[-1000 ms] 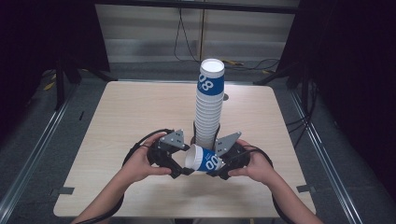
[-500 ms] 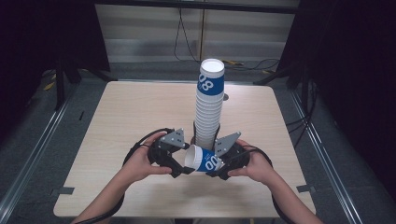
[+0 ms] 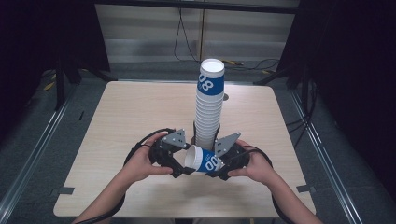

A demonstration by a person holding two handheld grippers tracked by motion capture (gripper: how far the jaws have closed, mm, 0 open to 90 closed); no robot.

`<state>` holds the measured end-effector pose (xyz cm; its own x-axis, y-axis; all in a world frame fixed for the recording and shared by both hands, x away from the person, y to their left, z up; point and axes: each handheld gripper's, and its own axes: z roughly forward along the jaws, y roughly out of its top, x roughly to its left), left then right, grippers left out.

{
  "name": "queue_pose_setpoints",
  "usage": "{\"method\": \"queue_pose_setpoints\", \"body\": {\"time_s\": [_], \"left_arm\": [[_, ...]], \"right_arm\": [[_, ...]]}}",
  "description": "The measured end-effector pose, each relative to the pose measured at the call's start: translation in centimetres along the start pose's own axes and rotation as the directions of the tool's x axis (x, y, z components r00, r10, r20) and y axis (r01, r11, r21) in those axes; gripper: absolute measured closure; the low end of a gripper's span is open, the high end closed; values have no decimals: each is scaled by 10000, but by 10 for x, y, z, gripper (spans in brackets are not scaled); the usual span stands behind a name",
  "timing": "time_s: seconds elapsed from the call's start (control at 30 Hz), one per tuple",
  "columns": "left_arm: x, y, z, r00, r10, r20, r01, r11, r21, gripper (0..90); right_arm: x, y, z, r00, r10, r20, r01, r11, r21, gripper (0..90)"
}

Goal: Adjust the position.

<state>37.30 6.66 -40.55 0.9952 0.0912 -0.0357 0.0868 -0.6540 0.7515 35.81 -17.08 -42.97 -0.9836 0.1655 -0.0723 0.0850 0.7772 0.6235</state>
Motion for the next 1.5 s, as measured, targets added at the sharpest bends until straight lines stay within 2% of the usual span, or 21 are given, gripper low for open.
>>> {"method": "queue_pose_setpoints", "body": {"time_s": [0.1, 0.13, 0.4, 0.9, 1.3, 1.43, 1.5], "left_arm": [[0, 1, 1, 10000, 65, 1, -65, 9999, 131, 151], [0, 1, 1, 10000, -39, 0, 39, 10000, 91, 151], [0, 1, 2, 10000, -12, 6, 12, 9999, 124, 151], [0, 3, 2, 10000, -77, 11, 77, 9999, -128, 149], [-3, 7, -1, 9997, 210, -160, -210, 9998, -38, 177], [-5, 10, -1, 9996, 148, -228, -151, 9998, -133, 183], [-5, 12, -2, 9993, 245, -271, -244, 9997, 41, 186]], "right_arm": [[0, 0, 1, 10000, 33, -24, -33, 10000, 66, 301], [0, 0, 1, 10000, 15, -31, -15, 10000, 57, 301], [0, 0, 2, 10000, 54, -24, -54, 10000, 54, 301], [0, 0, 2, 10000, 71, -2, -71, 10000, -65, 301], [1, 2, 3, 10000, 63, 50, -62, 9997, -235, 301], [1, 2, 6, 9999, 94, 53, -94, 9998, -148, 299], [2, 2, 8, 9999, 108, 30, -107, 9998, -182, 299]]}}
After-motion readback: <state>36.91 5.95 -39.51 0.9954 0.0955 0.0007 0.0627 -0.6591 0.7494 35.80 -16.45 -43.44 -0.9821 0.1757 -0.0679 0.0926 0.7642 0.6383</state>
